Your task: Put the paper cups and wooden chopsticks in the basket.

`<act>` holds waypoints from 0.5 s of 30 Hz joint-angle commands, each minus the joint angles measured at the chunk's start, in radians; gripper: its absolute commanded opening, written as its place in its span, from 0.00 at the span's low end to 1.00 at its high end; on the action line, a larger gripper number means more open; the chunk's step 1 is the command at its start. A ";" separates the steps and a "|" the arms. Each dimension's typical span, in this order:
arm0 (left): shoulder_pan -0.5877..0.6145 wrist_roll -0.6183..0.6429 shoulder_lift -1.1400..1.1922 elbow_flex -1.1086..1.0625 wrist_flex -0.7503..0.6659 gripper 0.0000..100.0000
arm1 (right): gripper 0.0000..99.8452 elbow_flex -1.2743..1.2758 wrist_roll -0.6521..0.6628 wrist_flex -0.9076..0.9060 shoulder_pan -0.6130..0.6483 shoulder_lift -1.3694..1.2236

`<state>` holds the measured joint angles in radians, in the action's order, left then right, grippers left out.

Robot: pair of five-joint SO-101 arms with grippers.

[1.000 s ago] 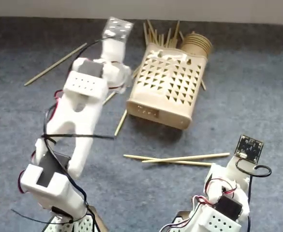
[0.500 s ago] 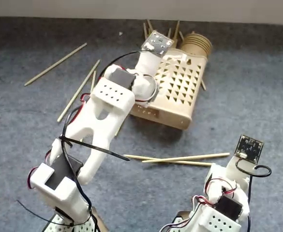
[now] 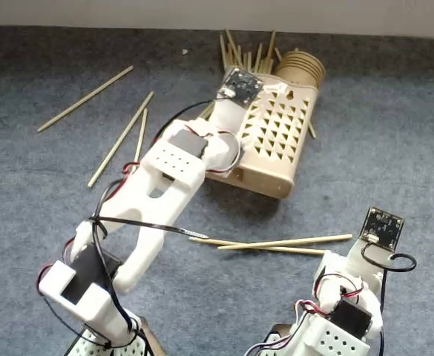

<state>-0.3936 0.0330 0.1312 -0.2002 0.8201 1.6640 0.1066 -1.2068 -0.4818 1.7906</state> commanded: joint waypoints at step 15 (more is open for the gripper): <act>-0.004 -0.324 0.002 -0.176 0.410 0.12 | 0.06 0.150 0.006 -0.005 0.002 0.002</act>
<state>-0.3951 -0.2677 0.1204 -0.3261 1.1699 1.6640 0.1066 -1.2068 -0.4818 1.7906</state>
